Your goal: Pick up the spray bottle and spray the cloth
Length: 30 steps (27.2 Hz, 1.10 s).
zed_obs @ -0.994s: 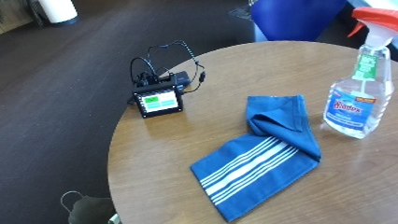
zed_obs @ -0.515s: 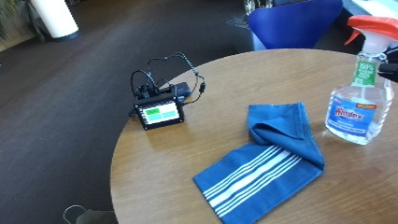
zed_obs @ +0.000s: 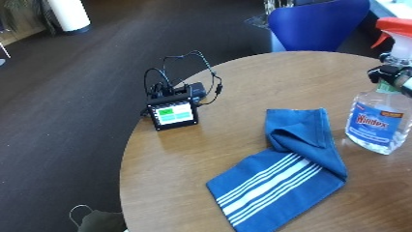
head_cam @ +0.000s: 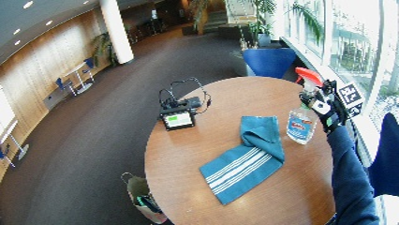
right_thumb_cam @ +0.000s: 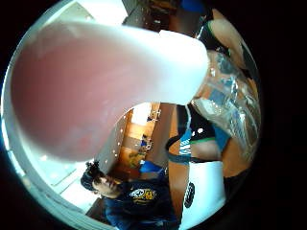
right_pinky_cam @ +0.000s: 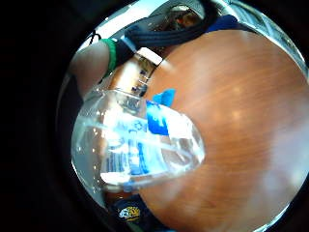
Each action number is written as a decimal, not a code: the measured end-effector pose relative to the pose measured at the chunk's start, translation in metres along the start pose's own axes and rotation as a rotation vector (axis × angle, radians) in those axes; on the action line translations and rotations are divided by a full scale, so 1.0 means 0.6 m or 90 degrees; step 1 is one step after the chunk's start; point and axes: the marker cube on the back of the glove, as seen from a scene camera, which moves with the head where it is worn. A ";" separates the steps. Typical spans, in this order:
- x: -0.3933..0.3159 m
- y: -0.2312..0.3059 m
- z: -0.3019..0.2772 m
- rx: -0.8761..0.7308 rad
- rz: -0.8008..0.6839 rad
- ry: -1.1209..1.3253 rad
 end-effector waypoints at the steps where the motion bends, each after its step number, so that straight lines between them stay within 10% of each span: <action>1: 0.004 -0.001 0.002 0.007 -0.003 -0.016; 30: -0.016 0.031 0.080 0.179 0.067 0.073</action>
